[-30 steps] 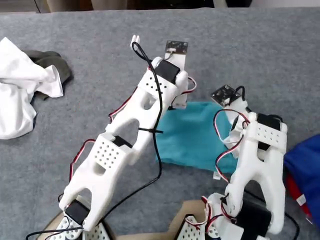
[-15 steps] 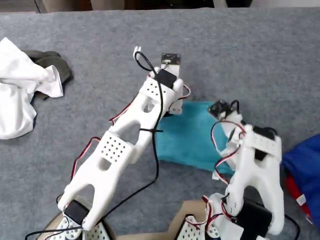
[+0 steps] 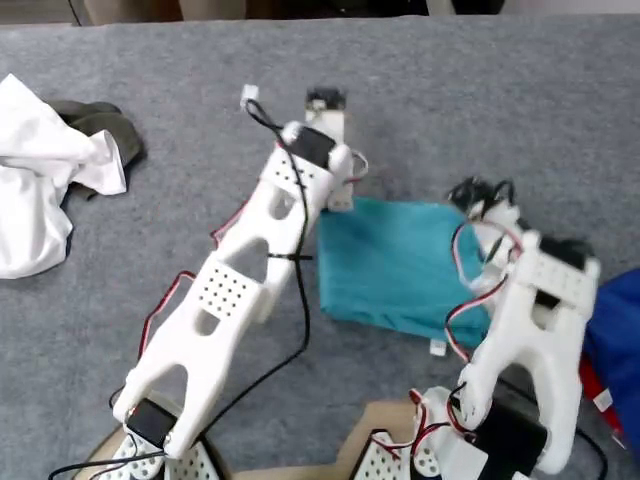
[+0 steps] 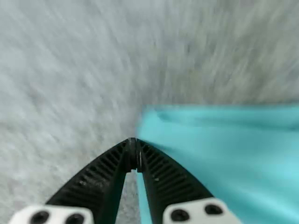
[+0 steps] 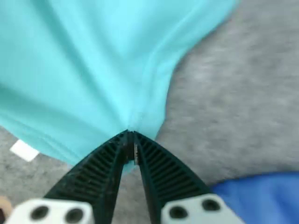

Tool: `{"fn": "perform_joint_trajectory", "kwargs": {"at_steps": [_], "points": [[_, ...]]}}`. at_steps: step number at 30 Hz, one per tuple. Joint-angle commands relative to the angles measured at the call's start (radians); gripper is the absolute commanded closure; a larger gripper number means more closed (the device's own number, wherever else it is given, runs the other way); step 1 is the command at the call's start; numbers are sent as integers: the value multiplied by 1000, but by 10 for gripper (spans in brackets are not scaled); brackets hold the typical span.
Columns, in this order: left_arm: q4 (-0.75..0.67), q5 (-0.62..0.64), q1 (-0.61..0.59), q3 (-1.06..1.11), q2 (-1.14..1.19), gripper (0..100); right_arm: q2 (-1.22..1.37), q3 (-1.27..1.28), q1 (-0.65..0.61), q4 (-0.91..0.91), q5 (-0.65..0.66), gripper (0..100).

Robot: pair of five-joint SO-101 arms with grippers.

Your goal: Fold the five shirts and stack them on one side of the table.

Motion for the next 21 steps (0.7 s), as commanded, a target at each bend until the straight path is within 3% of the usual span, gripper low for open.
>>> {"fn": "perform_joint_trajectory", "kwargs": {"at_steps": [1, 6, 16, 21], "points": [[21, -34, -21, -66, -102, 980, 10, -255, -62, 101, -55, 993], [20, -81, -3, 184, -334, 980, 170, -389, -148, 92, -110, 993], [14, -97, 138, 736, -690, 980, 529, -605, -150, 6, -158, 993], [-127, -92, 149, 961, -720, 980, 633, -696, -151, 6, -158, 993]]}}
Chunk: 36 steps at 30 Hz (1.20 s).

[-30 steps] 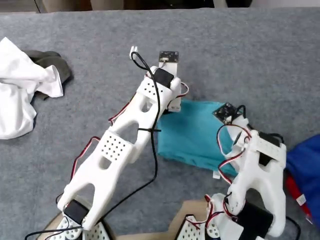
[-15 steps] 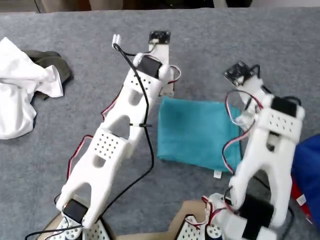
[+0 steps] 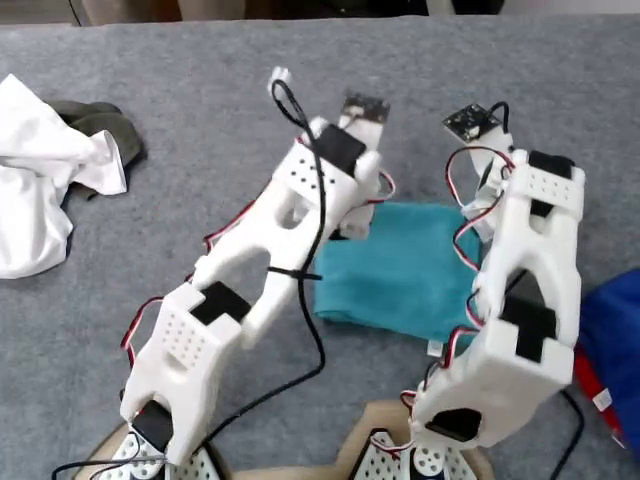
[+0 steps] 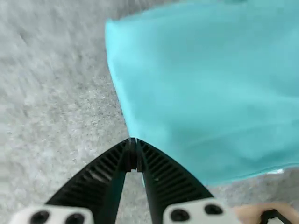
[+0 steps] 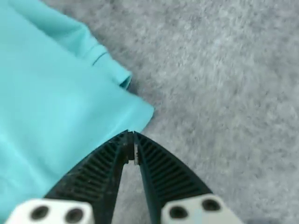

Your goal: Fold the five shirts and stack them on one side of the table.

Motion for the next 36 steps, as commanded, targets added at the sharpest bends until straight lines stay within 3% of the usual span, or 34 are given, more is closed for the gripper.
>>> {"fn": "perform_joint_trajectory", "kwargs": {"at_steps": [1, 4, 10, 21, 27, 32, 36], "points": [[-121, 3, -8, 149, -65, 980, 44, -94, -24, -14, -8, 993], [-196, 6, -8, 270, -68, 980, 96, -136, -33, -14, -8, 993], [-186, 54, 35, 348, -85, 980, 203, -209, -39, -14, -8, 993], [-190, 87, 72, 589, -473, 980, 332, -314, -42, -6, -9, 993], [-460, 160, 161, 899, -495, 980, 334, -318, -42, -6, -9, 993], [-637, 176, 158, 1028, -487, 980, 334, -315, -42, -6, -9, 993], [-690, 176, 150, 1117, -493, 980, 334, -314, -42, -6, -9, 993]]}}
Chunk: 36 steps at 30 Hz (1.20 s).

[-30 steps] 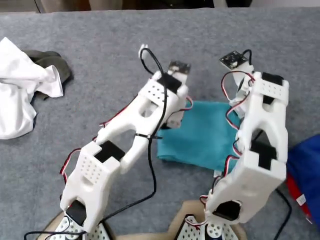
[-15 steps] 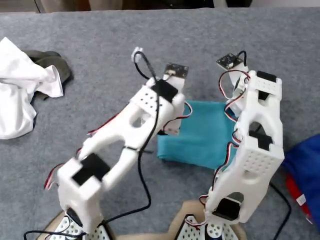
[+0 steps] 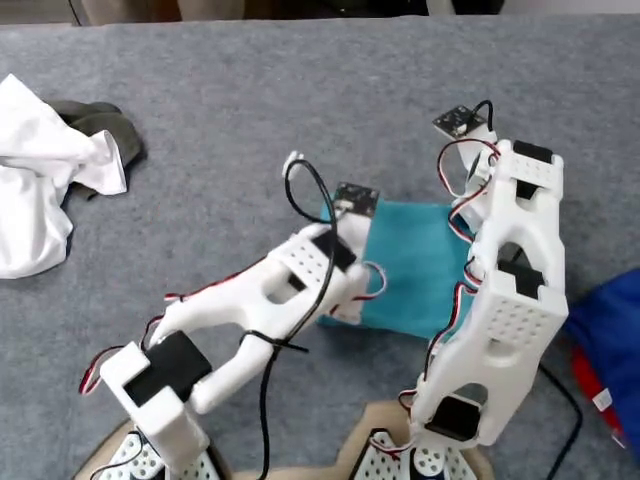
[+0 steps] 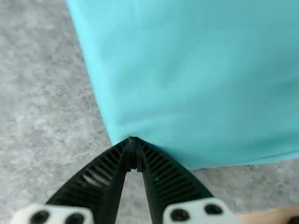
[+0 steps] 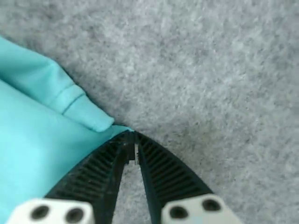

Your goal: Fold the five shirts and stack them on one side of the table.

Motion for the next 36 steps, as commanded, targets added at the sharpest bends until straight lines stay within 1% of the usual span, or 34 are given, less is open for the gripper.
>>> {"fn": "perform_joint_trajectory", "kwargs": {"at_steps": [1, 4, 9, 14, 19, 22, 24, 27, 30, 32, 34, 36], "points": [[-34, -3, -9, 57, -45, 980, -4, -44, -16, -6, -9, 993], [-35, -41, -34, 92, -45, 980, -4, -44, -16, -6, -8, 993], [-31, -75, -104, 74, -47, 980, -8, -45, -16, -5, -6, 993], [-25, -140, -129, -2, -58, 980, -101, -38, -45, 92, 0, 993], [63, -141, -135, -120, -140, 980, -248, -36, -48, 112, -8, 993], [107, -143, -140, -196, -176, 980, -328, -44, -48, 173, -8, 993], [91, -144, -161, -239, -179, 980, -381, -38, -48, 210, -9, 993], [-12, -144, -175, -264, -127, 980, -455, -19, -31, 272, -29, 993], [-98, -137, -193, -307, -27, 980, -552, 47, -21, 341, -29, 993], [-120, -115, -232, -368, 44, 980, -653, 137, -16, 354, -29, 993], [-101, -100, -293, -443, 107, 980, -779, 268, -13, 356, -29, 992], [-49, -103, -362, -520, 150, 980, -924, 421, -12, 358, -31, 991]]}}
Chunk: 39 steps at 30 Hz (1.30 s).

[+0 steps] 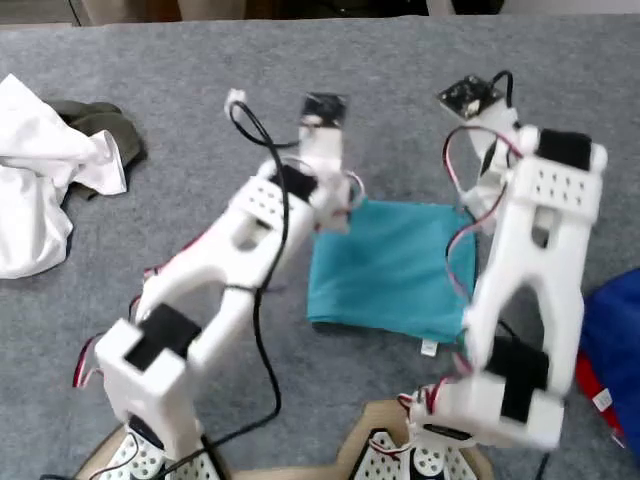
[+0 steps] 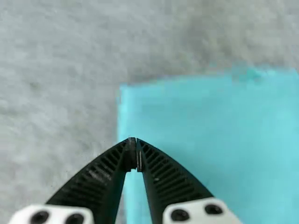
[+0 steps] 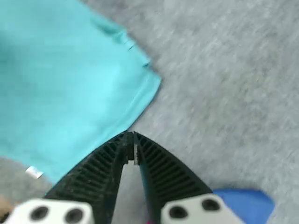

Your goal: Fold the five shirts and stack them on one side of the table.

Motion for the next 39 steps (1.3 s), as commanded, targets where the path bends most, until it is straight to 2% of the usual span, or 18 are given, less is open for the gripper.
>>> {"fn": "perform_joint_trajectory", "kwargs": {"at_steps": [1, 4, 7, 11, 16, 20, 27, 32, 39], "points": [[71, 3, -121, -167, 35, 980, -305, 251, 22, 6, -11, 991], [143, -97, -206, -222, 30, 980, -506, 463, 74, -5, -28, 990], [183, -117, -302, -235, -4, 980, -642, 627, 127, -15, -87, 990], [221, -160, -420, -199, -59, 980, -673, 734, 137, -28, -347, 975], [284, -226, -511, -124, -96, 980, -661, 777, 81, -35, -681, 825], [374, -233, -551, -120, -134, 981, -630, 794, 28, -44, -884, 762], [486, -218, -551, -121, -220, 981, -441, 777, -56, -166, -1142, 758], [537, -203, -551, -121, -280, 981, -298, 710, -157, -186, -1452, 756], [577, -203, -555, -121, -300, 981, -252, 644, -168, -130, -1505, 756]]}}
